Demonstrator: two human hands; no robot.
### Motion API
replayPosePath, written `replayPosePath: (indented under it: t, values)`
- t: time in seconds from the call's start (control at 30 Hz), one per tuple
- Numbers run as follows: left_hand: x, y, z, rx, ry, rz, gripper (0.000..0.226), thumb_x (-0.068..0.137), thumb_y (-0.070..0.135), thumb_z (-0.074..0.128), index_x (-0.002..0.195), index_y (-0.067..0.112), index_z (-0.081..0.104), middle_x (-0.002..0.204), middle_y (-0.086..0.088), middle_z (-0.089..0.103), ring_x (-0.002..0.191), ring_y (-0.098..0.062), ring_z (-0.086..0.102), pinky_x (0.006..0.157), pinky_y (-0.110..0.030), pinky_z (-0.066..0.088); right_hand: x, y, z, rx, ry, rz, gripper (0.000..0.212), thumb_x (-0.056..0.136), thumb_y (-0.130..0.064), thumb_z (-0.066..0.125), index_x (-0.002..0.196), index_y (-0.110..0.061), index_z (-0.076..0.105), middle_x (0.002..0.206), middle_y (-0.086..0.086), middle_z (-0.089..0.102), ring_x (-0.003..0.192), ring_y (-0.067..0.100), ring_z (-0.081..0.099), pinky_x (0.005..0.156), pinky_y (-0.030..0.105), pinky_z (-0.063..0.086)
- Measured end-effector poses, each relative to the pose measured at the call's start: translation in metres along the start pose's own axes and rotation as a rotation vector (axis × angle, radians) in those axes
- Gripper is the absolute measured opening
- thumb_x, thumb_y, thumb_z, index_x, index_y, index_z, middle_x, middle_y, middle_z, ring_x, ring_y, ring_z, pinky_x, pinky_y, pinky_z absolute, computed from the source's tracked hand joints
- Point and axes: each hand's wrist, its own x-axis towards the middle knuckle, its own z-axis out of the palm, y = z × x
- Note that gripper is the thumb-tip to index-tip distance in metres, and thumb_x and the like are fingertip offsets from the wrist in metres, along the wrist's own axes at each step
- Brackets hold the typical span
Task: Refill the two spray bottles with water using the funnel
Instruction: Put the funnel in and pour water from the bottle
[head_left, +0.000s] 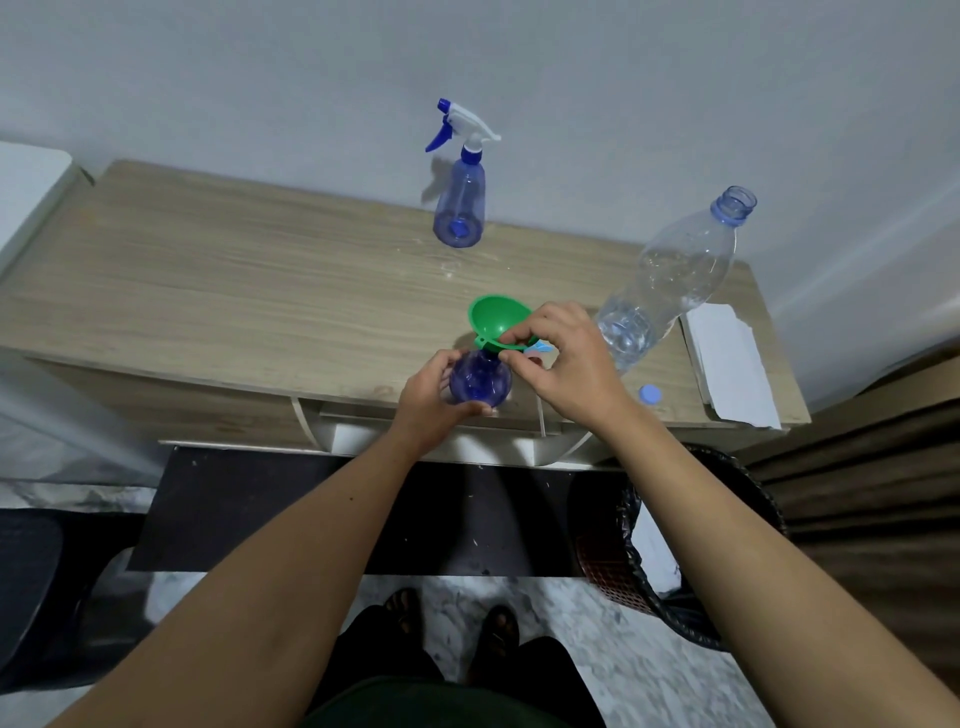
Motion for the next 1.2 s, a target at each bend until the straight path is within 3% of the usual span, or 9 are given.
replayPosePath:
  t: [0.13, 0.3, 0.4, 0.63, 0.83, 1.03, 1.2]
  values:
    - [0.001, -0.002, 0.001, -0.016, -0.008, -0.001, 0.098, 0.046, 0.055, 0.101, 0.128, 0.022, 0.060, 0.128, 0.000, 0.073, 0.123, -0.019, 0.069, 0.107, -0.051, 0.055, -0.002, -0.002, -0.001, 0.011, 0.024, -0.011, 0.011, 0.085, -0.024, 0.084, 0.095, -0.023, 0.079, 0.091, -0.004, 0.068, 0.096, 0.025, 0.060, 0.091, 0.026, 0.040]
    - [0.000, -0.003, 0.001, -0.022, -0.005, 0.000, 0.103, 0.043, 0.065, 0.098, 0.129, 0.024, 0.060, 0.129, 0.002, 0.072, 0.124, -0.019, 0.068, 0.107, -0.050, 0.055, -0.004, -0.003, -0.001, 0.017, 0.050, -0.007, 0.012, 0.085, -0.021, 0.084, 0.096, -0.022, 0.079, 0.093, -0.004, 0.069, 0.097, 0.027, 0.062, 0.093, 0.020, 0.038]
    - [0.000, -0.002, 0.001, -0.017, 0.007, 0.005, 0.100, 0.044, 0.063, 0.100, 0.128, 0.022, 0.060, 0.126, 0.000, 0.073, 0.122, -0.020, 0.069, 0.106, -0.051, 0.056, -0.006, -0.003, 0.000, 0.016, 0.058, -0.020, 0.012, 0.085, -0.019, 0.084, 0.095, -0.020, 0.079, 0.093, -0.003, 0.069, 0.097, 0.026, 0.061, 0.092, 0.018, 0.036]
    - [-0.002, 0.000, 0.002, -0.004, 0.019, 0.014, 0.092, 0.052, 0.044, 0.101, 0.130, 0.019, 0.060, 0.128, -0.003, 0.073, 0.122, -0.019, 0.069, 0.108, -0.050, 0.054, -0.013, -0.006, 0.003, 0.022, 0.113, -0.048, 0.011, 0.081, -0.018, 0.085, 0.092, -0.019, 0.080, 0.093, -0.001, 0.067, 0.097, 0.026, 0.059, 0.092, 0.027, 0.040]
    - [-0.003, 0.002, 0.002, -0.007, 0.015, 0.006, 0.098, 0.052, 0.045, 0.100, 0.135, 0.013, 0.059, 0.129, -0.005, 0.072, 0.124, -0.019, 0.068, 0.110, -0.050, 0.053, -0.016, -0.008, -0.001, 0.051, 0.145, -0.041, 0.013, 0.082, -0.023, 0.085, 0.094, -0.018, 0.080, 0.095, 0.000, 0.066, 0.099, 0.025, 0.060, 0.092, 0.034, 0.046]
    - [-0.005, 0.005, 0.001, -0.004, 0.000, 0.009, 0.109, 0.048, 0.059, 0.099, 0.137, 0.013, 0.057, 0.132, -0.005, 0.070, 0.125, -0.019, 0.067, 0.110, -0.046, 0.054, -0.027, -0.006, -0.005, 0.042, 0.262, 0.021, 0.023, 0.083, -0.026, 0.089, 0.098, -0.013, 0.078, 0.096, 0.004, 0.065, 0.097, 0.023, 0.063, 0.090, 0.034, 0.048]
    - [-0.004, 0.006, 0.001, 0.030, 0.001, 0.016, 0.105, 0.052, 0.052, 0.098, 0.139, 0.012, 0.056, 0.132, -0.004, 0.070, 0.124, -0.017, 0.067, 0.110, -0.042, 0.054, -0.040, 0.006, -0.019, 0.040, 0.413, 0.149, 0.032, 0.083, -0.028, 0.089, 0.106, -0.013, 0.072, 0.108, 0.004, 0.066, 0.104, 0.023, 0.063, 0.092, 0.035, 0.051]
